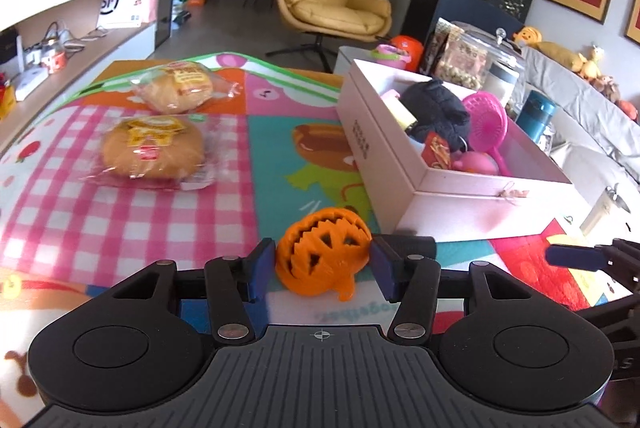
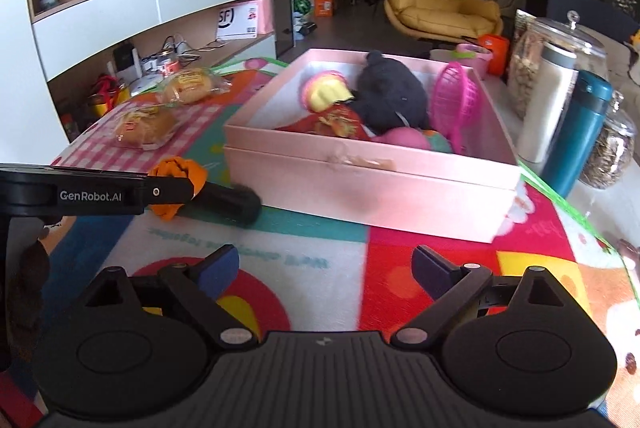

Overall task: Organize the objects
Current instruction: 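Grasp the orange pumpkin toy on the mat with the left tool, then grasp the black cylinder with the right tool while the left tool holds the pumpkin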

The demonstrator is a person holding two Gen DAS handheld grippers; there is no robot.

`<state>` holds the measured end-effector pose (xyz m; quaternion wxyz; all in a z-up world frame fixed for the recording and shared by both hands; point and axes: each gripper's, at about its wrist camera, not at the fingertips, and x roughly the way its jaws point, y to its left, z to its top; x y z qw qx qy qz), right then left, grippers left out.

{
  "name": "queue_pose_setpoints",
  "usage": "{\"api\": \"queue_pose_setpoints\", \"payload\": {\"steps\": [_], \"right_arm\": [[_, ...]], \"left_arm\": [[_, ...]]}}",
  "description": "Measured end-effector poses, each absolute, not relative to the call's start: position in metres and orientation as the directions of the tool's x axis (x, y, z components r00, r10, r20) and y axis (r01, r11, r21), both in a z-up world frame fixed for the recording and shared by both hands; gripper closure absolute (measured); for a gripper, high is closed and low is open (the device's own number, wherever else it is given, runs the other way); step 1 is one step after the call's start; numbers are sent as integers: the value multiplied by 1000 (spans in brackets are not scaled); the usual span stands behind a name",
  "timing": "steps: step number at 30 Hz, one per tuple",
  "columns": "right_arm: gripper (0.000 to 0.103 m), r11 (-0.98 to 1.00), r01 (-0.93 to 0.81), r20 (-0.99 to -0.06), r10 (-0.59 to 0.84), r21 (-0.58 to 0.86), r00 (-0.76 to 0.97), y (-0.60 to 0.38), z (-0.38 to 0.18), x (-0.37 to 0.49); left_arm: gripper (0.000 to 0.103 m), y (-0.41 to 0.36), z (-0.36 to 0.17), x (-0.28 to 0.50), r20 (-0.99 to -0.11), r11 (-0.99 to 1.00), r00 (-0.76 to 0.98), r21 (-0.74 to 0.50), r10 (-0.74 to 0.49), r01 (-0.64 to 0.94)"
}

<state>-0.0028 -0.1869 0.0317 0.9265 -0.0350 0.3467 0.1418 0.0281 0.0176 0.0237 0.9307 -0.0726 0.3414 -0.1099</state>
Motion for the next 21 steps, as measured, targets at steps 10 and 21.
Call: {"api": "queue_pose_setpoints", "payload": {"steps": [10, 21], "right_arm": [[9, 928, -372, -662, 269, -16, 700, -137, 34, 11], [21, 936, -348, -693, 216, -53, 688, -98, 24, 28]], "left_arm": [[46, 71, 41, -18, -604, 973, 766, -191, -218, 125], [46, 98, 37, -25, -608, 965, 761, -245, -226, 91]]}}
